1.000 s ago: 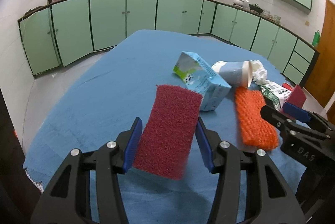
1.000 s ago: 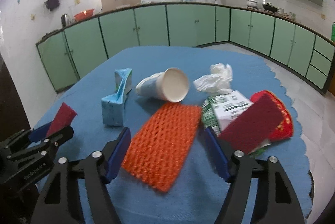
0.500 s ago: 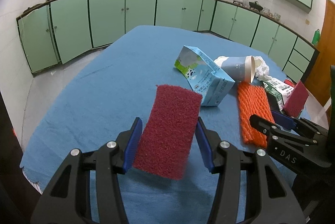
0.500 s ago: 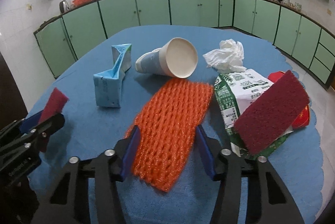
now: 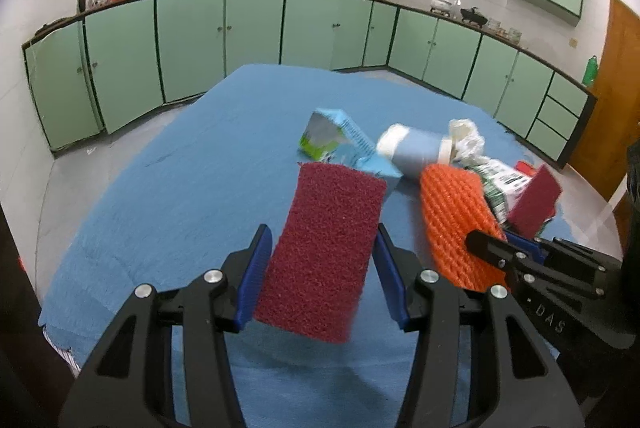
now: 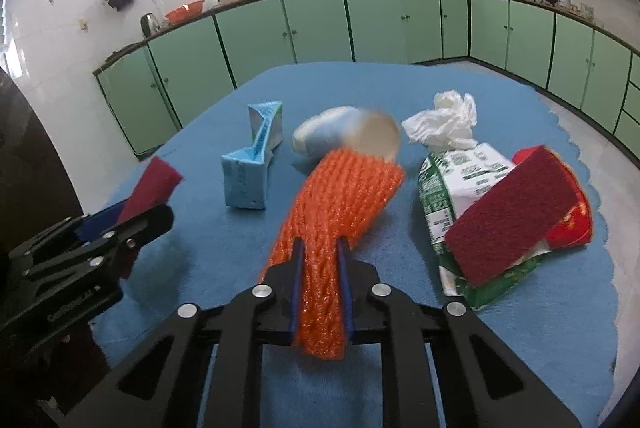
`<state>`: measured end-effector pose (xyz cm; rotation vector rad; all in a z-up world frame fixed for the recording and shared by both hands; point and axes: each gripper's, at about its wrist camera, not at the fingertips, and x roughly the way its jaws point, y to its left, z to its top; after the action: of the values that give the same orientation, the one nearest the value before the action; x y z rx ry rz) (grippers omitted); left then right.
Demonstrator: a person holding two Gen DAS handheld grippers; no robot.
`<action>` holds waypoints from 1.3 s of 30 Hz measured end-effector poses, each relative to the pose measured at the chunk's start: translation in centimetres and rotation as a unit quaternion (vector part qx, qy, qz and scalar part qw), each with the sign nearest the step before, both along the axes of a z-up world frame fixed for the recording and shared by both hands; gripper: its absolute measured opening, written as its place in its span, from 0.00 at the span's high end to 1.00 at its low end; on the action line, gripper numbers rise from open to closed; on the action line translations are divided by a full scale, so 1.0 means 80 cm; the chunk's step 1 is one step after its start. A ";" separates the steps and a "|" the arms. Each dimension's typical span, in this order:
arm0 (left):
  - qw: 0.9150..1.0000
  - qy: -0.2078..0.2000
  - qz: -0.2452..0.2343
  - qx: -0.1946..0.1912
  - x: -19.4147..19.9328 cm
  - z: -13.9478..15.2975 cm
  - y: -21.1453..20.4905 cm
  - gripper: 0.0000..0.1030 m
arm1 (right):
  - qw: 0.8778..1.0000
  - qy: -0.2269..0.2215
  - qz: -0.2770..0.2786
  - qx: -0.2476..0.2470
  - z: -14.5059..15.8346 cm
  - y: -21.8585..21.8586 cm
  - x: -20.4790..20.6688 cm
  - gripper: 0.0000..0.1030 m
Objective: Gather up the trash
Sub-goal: 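Grasp the orange mesh net with the right tool while the left tool holds the red pad, then carry the red pad and orange net over the black bin and open both tools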
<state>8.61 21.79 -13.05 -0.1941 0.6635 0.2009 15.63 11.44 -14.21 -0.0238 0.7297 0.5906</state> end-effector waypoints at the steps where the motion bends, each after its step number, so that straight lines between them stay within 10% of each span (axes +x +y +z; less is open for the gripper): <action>1: 1.000 -0.003 -0.003 0.001 0.000 0.004 -0.004 0.52 | 1.000 -0.002 0.000 0.004 0.005 -0.005 -0.002 0.86; 39: 0.978 -0.062 -0.197 -0.014 0.056 0.061 -0.239 0.52 | 0.981 -0.072 -0.176 0.046 0.082 -0.270 -0.037 0.88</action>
<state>13.12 2.70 -8.19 -0.0982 0.5671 -0.2005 12.69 -10.13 -7.65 0.1449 0.5479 0.2788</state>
